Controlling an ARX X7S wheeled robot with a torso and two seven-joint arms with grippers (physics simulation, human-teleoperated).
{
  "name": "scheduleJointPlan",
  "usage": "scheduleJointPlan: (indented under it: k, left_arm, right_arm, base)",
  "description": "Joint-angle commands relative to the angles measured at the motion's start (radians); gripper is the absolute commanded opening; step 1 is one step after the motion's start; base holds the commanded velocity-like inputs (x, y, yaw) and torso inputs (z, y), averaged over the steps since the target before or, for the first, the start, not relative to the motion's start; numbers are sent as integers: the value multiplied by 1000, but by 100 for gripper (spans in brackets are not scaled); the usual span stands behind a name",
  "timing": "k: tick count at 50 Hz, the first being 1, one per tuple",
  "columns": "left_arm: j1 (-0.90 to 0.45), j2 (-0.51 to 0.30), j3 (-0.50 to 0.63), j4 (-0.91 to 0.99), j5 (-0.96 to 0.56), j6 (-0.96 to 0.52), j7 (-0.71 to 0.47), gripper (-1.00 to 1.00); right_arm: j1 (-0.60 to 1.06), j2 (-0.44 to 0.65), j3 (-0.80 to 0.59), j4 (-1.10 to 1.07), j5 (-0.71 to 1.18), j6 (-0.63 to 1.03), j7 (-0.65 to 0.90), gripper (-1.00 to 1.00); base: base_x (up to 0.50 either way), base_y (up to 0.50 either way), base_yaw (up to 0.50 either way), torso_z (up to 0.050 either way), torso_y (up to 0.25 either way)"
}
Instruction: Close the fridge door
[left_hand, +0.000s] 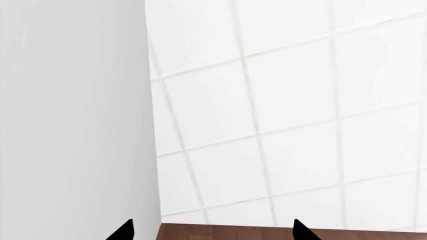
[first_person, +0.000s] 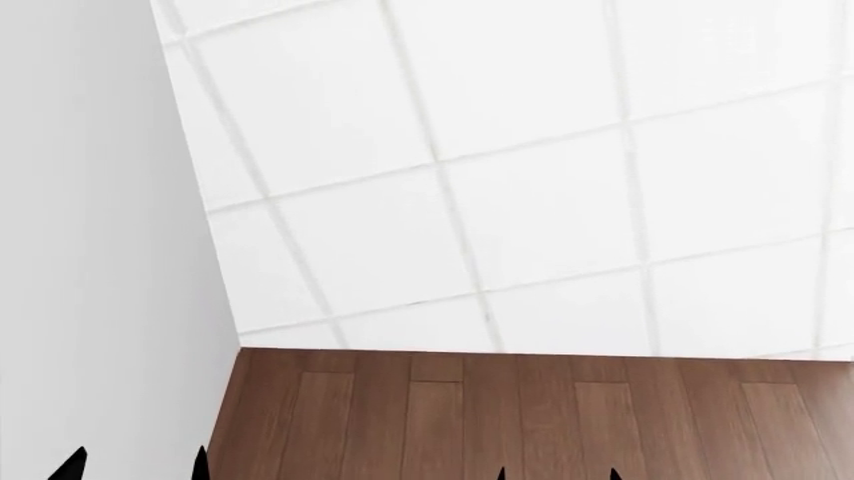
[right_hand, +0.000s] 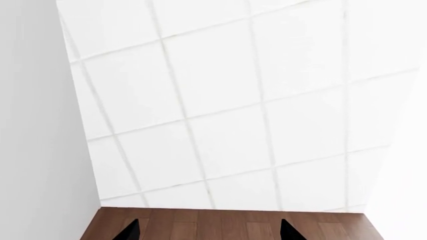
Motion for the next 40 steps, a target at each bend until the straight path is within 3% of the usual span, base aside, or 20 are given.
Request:
scheduleJointPlan:
  k: [1, 16, 40]
  left_arm:
    - [-1, -5, 9, -2, -6, 4, -8, 100]
    - [-2, -13, 18, 1, -14, 3, -19, 100]
    - [-2, -25, 34, 11, -24, 1, -35, 100]
  right_arm:
    - [1, 8, -6, 0, 8, -2, 5, 100]
    - [-1, 14, -11, 2, 13, -23, 17, 100]
    - [-4, 25, -19, -6, 18, -35, 39, 100]
  base:
    - [500, 0, 0, 0, 0]
    - [498, 0, 0, 0, 1]
    - [0, 0, 0, 0, 0]
